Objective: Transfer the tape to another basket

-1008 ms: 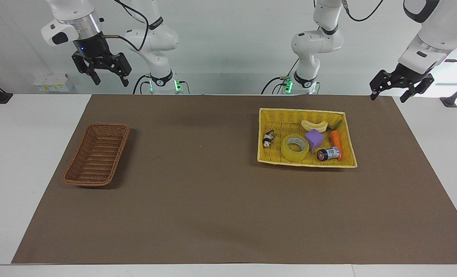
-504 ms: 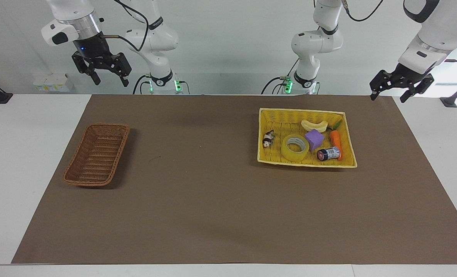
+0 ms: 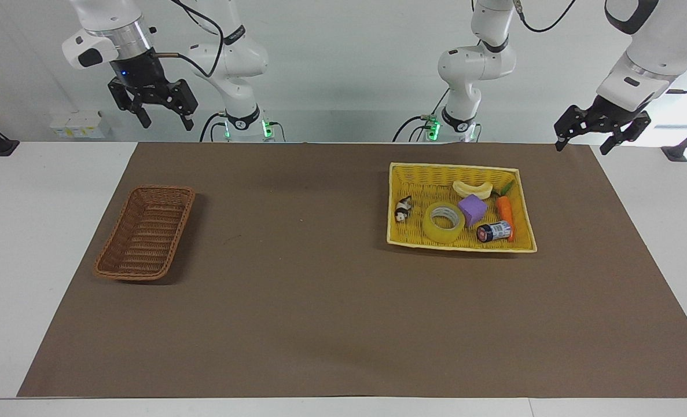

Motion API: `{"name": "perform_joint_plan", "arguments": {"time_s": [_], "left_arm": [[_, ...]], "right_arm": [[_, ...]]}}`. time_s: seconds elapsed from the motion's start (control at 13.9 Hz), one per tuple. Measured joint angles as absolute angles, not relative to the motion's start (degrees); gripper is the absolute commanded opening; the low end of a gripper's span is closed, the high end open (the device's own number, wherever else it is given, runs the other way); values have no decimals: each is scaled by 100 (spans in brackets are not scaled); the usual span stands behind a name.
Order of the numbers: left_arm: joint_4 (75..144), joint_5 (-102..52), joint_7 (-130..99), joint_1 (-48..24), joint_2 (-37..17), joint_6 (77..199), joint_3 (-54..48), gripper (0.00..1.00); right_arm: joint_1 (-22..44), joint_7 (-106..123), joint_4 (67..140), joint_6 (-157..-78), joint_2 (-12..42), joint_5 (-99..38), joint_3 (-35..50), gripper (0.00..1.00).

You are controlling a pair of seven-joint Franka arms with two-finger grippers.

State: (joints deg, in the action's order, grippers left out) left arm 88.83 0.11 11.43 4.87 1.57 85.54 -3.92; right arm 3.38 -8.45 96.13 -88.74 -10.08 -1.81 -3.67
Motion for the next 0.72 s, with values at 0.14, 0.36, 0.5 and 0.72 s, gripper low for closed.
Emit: {"name": "perform_joint_plan", "arguments": {"time_s": [0.14, 0.36, 0.5, 0.72], "left_arm": [[8905, 8, 1184, 460, 165, 8551, -461, 100], [9240, 8, 1180, 306, 339, 8559, -520, 100], [9604, 8, 1180, 288, 479, 8634, -524, 100], [10143, 3, 1182, 219, 532, 8976, -527, 100]], "right_arm": [[338, -845, 9613, -8874, -1008, -181, -367, 100], [338, -845, 9613, -8874, -1008, -181, -367, 100], [338, -845, 9613, -8874, -1008, -181, -367, 100], [338, -845, 9613, -8874, -1008, -181, -367, 100]]}}
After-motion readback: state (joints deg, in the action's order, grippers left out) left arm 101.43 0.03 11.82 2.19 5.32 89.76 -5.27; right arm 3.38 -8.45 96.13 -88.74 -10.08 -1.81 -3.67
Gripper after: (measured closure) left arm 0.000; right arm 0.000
